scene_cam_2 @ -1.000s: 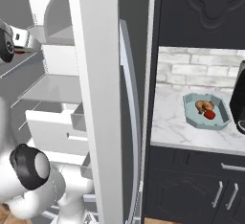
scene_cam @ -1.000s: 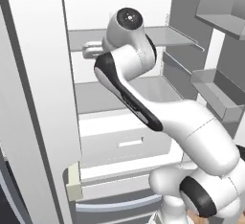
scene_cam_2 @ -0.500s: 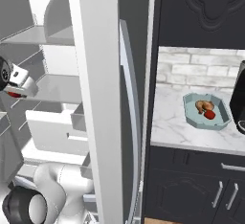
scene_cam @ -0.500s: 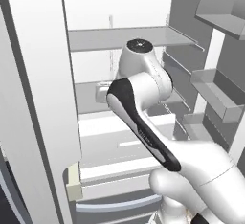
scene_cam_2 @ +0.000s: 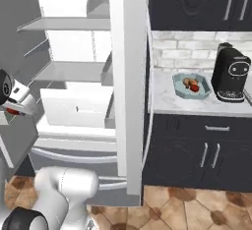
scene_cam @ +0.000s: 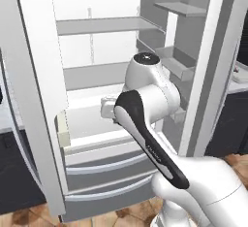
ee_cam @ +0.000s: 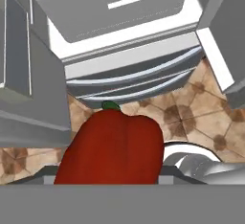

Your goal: Place one bell pepper and one chicken drumstick in each tupperware on the nearby counter, to pack two identical lunches.

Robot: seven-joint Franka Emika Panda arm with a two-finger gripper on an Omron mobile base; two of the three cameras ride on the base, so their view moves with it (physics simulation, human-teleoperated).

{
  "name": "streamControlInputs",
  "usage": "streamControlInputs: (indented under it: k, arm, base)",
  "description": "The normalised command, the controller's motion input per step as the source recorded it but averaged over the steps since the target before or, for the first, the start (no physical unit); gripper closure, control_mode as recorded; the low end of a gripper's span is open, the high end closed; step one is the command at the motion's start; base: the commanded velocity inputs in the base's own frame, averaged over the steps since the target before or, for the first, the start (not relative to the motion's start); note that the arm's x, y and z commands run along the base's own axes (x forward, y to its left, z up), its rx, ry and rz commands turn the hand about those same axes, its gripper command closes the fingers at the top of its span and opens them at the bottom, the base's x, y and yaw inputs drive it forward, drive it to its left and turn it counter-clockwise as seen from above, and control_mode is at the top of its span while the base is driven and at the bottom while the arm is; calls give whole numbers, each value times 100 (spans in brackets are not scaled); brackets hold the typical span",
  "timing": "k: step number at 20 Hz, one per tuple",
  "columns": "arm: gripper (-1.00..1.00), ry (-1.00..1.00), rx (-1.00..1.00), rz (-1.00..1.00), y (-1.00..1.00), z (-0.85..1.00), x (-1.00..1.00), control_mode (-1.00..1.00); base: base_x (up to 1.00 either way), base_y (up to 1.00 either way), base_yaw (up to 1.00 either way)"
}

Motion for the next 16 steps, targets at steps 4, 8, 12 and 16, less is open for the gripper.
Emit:
streamControlInputs:
  k: [4,8,12,16]
  arm:
    - [100,0,0,0,0,0,0,100]
    - [100,0,0,0,0,0,0,100]
    - [100,0,0,0,0,0,0,100]
    - [100,0,0,0,0,0,0,100]
  base:
    - [-100,-14,-45]
    - [-100,-41,-61]
    - [-77,-68,-66]
    - [-4,-100,-63]
